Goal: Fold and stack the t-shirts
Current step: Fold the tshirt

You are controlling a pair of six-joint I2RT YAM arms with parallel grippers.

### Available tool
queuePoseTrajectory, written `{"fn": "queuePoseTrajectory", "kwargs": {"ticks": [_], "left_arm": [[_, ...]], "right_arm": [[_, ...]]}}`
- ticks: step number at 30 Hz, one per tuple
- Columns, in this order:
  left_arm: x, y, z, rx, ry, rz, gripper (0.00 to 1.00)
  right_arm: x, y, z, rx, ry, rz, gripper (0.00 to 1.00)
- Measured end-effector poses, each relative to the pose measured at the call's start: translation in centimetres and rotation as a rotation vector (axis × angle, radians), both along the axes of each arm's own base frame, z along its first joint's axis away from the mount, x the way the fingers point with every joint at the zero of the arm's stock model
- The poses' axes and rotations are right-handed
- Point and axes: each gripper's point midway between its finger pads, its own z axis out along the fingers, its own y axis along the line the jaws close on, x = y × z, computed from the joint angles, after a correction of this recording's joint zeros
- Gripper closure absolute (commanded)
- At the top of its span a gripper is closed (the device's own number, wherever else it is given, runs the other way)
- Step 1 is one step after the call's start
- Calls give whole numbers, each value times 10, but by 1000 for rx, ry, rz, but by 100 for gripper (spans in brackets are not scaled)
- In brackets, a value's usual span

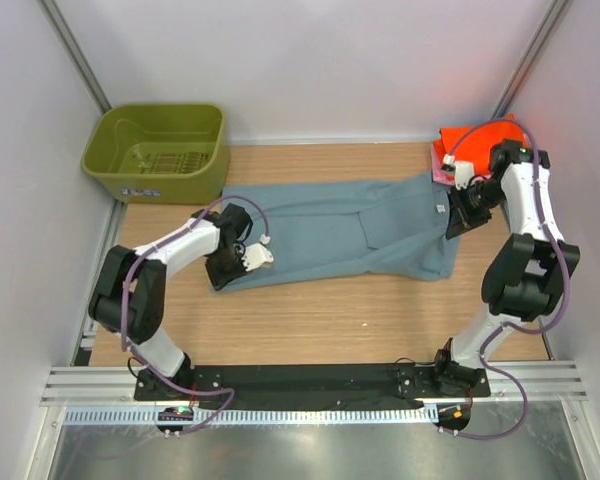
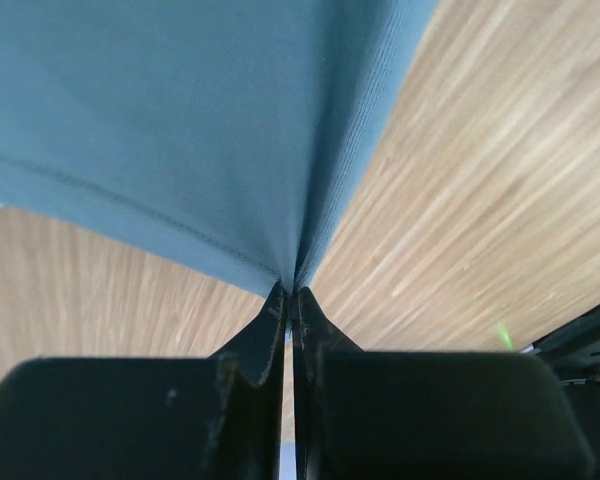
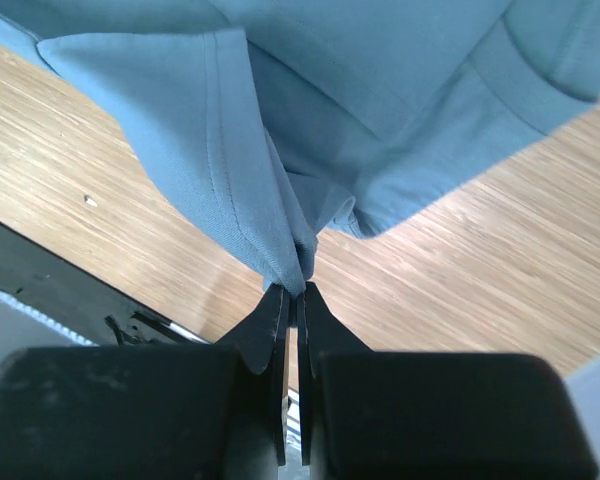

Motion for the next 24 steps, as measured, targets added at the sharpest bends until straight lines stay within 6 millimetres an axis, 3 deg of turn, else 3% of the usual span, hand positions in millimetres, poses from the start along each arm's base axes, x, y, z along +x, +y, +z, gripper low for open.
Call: {"fn": "queuePoseTrajectory", "kwargs": {"ticks": [5, 11, 16, 24], "left_arm": [[4, -4, 34, -41, -93, -15, 100], [25, -20, 71, -83, -192, -63, 100], [36, -25, 82, -90, -226, -84, 100], [46, -24, 82, -64, -248, -81, 100]], "right_arm": [[-12, 4, 39, -64, -130, 26, 98], [-27, 14, 41, -74, -130, 58, 98], [-27, 18, 40, -94, -125, 82, 98], [-15, 13, 54, -158, -175, 78, 99]]}}
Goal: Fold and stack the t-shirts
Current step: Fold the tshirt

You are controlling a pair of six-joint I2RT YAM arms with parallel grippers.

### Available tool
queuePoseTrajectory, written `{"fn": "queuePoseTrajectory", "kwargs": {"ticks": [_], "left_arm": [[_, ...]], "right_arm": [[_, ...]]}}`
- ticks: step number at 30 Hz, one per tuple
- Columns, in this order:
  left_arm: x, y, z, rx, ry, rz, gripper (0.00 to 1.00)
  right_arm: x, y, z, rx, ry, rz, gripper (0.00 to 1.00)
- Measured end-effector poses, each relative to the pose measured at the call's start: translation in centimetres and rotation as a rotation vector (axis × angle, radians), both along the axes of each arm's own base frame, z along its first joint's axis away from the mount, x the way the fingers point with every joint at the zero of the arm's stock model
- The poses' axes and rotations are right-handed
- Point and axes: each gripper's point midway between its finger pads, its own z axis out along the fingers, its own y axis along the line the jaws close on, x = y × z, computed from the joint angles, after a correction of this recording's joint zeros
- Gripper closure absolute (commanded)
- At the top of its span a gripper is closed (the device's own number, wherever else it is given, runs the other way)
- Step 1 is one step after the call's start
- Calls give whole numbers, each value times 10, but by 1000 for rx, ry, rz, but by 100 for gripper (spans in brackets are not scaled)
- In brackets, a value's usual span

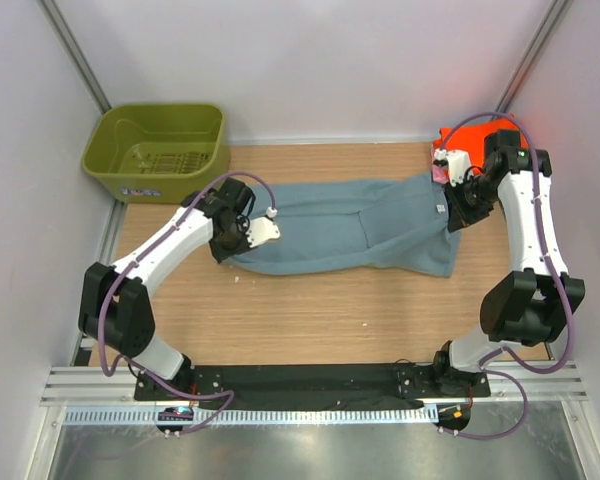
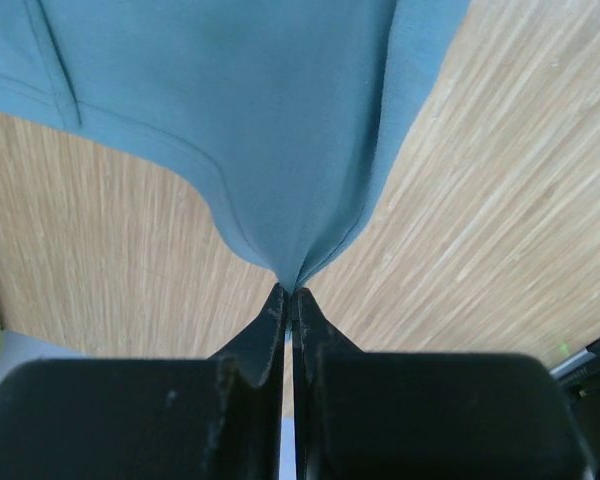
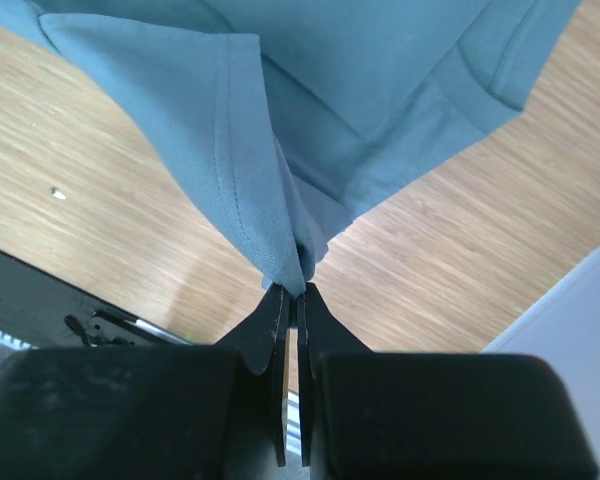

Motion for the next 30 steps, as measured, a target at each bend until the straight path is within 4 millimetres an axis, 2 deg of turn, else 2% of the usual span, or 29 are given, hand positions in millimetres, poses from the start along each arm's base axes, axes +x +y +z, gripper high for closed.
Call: {"fn": "queuePoseTrajectory", "kwargs": {"ticks": [5, 14, 18, 30], "left_arm": [[14, -1, 0, 12, -34, 14, 100], [68, -9, 13, 5, -180, 81, 100], [91, 0, 11, 29, -237, 139, 100], [133, 22, 3, 63, -279, 253, 100]], "right_arm": [[15, -5, 6, -47, -57, 3, 99], [60, -2, 7, -82, -133, 29, 99], [75, -4, 4, -92, -160, 28, 99], [125, -13, -4, -117, -231, 1, 99]]}}
